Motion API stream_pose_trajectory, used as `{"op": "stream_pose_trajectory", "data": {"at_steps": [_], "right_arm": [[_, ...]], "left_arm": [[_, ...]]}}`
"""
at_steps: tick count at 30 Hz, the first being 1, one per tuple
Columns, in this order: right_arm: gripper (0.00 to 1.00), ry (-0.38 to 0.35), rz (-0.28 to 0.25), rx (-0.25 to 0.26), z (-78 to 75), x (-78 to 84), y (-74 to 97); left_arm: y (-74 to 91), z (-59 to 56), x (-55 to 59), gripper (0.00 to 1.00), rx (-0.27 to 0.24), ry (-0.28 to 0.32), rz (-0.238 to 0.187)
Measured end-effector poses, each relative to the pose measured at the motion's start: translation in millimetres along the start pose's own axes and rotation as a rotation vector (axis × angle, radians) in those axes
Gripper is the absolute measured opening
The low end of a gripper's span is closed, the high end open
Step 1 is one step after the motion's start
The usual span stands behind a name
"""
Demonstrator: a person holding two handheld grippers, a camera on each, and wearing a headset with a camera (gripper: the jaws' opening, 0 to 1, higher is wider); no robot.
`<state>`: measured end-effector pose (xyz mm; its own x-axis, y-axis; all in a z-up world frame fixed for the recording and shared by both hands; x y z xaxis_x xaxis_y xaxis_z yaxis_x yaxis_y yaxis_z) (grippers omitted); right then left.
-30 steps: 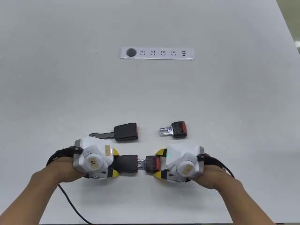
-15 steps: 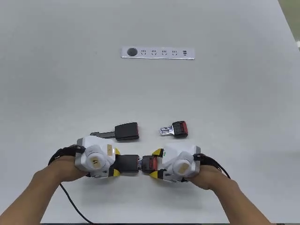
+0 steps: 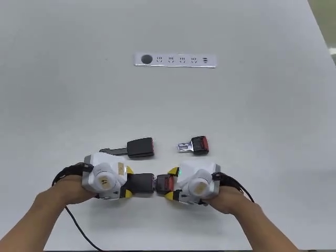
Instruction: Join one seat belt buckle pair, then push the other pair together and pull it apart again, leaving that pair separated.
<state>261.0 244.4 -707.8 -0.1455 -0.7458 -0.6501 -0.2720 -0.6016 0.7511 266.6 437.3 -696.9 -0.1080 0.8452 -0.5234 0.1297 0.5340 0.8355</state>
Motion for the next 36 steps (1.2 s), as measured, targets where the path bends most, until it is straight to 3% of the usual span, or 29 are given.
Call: {"op": "stream_pose_trajectory", "data": {"at_steps": [12, 36], "right_arm": [[0.27, 0.012, 0.006, -0.001, 0.7, -2.0, -1.1], [0.29, 0.049, 0.006, -0.006, -1.6, -1.6, 3.6]], "left_arm": [[-0.8, 0.9, -1.8, 0.28, 0.008, -0.018, 0.024], [2.4, -0.2, -4.6, 0.30, 0.012, 0.020, 0.022]]}}
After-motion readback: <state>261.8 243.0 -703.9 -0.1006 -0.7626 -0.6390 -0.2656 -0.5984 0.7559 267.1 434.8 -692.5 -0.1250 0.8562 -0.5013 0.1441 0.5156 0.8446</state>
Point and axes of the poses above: the centre of the closed fingertips' face, and the gripper's own axes: y roughly backward along the fingers, z roughly to its left, x roughly out of its underside, the point moved 10 cm from there along y, roughly backward along the fingers, and after that the axes turned 10 degrees about x, right-handed, at the moved point
